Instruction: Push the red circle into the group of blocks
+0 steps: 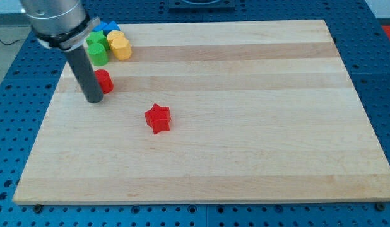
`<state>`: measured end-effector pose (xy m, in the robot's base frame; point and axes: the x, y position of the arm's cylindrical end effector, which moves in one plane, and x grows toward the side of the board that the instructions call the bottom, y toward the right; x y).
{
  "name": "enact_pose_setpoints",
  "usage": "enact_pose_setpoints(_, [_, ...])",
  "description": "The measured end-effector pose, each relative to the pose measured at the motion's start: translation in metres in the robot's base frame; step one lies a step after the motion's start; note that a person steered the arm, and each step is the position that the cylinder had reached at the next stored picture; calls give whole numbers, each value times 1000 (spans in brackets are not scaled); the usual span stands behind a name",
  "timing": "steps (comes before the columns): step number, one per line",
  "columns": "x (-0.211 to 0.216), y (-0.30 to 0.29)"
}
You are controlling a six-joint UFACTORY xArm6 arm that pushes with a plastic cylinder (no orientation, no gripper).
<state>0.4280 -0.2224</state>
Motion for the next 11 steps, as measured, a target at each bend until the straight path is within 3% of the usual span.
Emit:
enact_pose_setpoints(2, [10,-82])
enact_pose_setpoints(3, [-5,-79])
enact_pose_setpoints(5, [-47,36])
enact_pose_setpoints(6, [-47,85])
enact_pose_setpoints(8, [-49,88])
enact_pose_setpoints(10, [-6,89])
enact_pose_setpoints(11, [-9,101])
